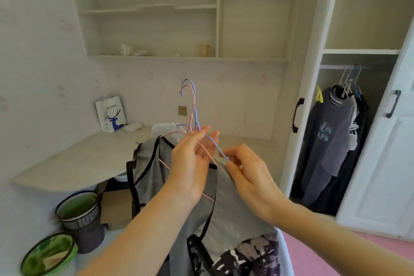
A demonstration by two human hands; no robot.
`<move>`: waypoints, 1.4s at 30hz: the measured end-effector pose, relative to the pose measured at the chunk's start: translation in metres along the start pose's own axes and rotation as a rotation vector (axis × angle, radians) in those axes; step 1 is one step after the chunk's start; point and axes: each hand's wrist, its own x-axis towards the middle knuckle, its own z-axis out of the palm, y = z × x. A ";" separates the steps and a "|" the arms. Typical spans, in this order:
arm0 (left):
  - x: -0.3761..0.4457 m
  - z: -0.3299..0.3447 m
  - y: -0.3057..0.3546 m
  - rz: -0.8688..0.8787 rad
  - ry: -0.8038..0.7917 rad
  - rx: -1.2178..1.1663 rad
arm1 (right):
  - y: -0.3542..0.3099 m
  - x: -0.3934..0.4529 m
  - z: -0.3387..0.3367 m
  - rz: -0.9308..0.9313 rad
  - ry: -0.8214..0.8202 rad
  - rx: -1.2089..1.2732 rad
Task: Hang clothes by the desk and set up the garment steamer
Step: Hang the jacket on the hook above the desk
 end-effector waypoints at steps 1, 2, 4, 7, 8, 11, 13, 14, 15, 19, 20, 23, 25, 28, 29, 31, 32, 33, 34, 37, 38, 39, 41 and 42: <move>0.006 -0.005 0.008 -0.030 0.005 -0.065 | 0.000 0.006 0.012 0.000 -0.004 0.021; 0.012 -0.010 0.016 -0.048 0.016 -0.106 | 0.000 0.013 0.024 0.000 -0.006 0.039; 0.026 -0.022 0.030 -0.056 0.049 -0.115 | -0.001 0.025 0.047 0.003 -0.011 0.066; 0.046 -0.044 0.049 -0.045 0.080 -0.104 | -0.002 0.043 0.077 0.024 -0.046 0.082; 0.052 -0.052 0.054 -0.043 0.089 -0.094 | -0.002 0.049 0.087 0.037 -0.071 0.084; 0.070 -0.073 0.070 -0.037 0.102 -0.053 | -0.004 0.073 0.110 0.056 -0.200 0.044; 0.082 -0.087 0.078 -0.035 0.113 -0.023 | -0.009 0.097 0.119 0.096 -0.270 -0.008; 0.089 -0.094 0.081 -0.030 0.120 -0.009 | -0.012 0.109 0.125 0.122 -0.282 -0.015; 0.096 -0.100 0.083 -0.025 0.125 0.006 | -0.015 0.119 0.131 0.146 -0.293 -0.010; 0.119 -0.121 0.092 -0.019 0.175 0.155 | -0.017 0.145 0.165 0.182 -0.396 -0.051; 0.126 -0.126 0.094 -0.024 0.191 0.202 | -0.015 0.150 0.174 0.178 -0.405 -0.073; 0.148 -0.142 0.096 -0.032 0.235 0.301 | -0.003 0.166 0.195 0.169 -0.406 -0.168; 0.165 -0.151 0.095 -0.011 0.242 0.332 | 0.010 0.180 0.207 0.157 -0.387 -0.266; 0.192 -0.163 0.093 0.029 0.223 0.393 | 0.033 0.200 0.220 0.123 -0.358 -0.316; 0.201 -0.166 0.093 0.040 0.209 0.427 | 0.041 0.207 0.224 0.110 -0.347 -0.307; 0.220 -0.170 0.095 0.069 0.190 0.537 | 0.057 0.223 0.231 0.092 -0.315 -0.274; 0.229 -0.172 0.097 0.092 0.190 0.613 | 0.065 0.232 0.234 0.081 -0.294 -0.258; 0.238 -0.174 0.100 0.119 0.195 0.690 | 0.074 0.241 0.236 0.070 -0.273 -0.237; 0.247 -0.176 0.103 0.150 0.203 0.768 | 0.082 0.251 0.238 0.057 -0.252 -0.206; 0.271 -0.181 0.113 0.229 0.226 0.948 | 0.105 0.284 0.243 0.010 -0.210 -0.094; 0.279 -0.183 0.116 0.240 0.231 0.997 | 0.111 0.294 0.246 -0.007 -0.211 -0.073; 0.287 -0.185 0.119 0.254 0.238 1.051 | 0.116 0.304 0.249 -0.023 -0.215 -0.059; 0.302 -0.196 0.124 0.317 0.290 1.149 | 0.125 0.321 0.254 -0.054 -0.226 -0.026; 0.308 -0.203 0.128 0.372 0.340 1.165 | 0.130 0.328 0.257 -0.069 -0.231 -0.010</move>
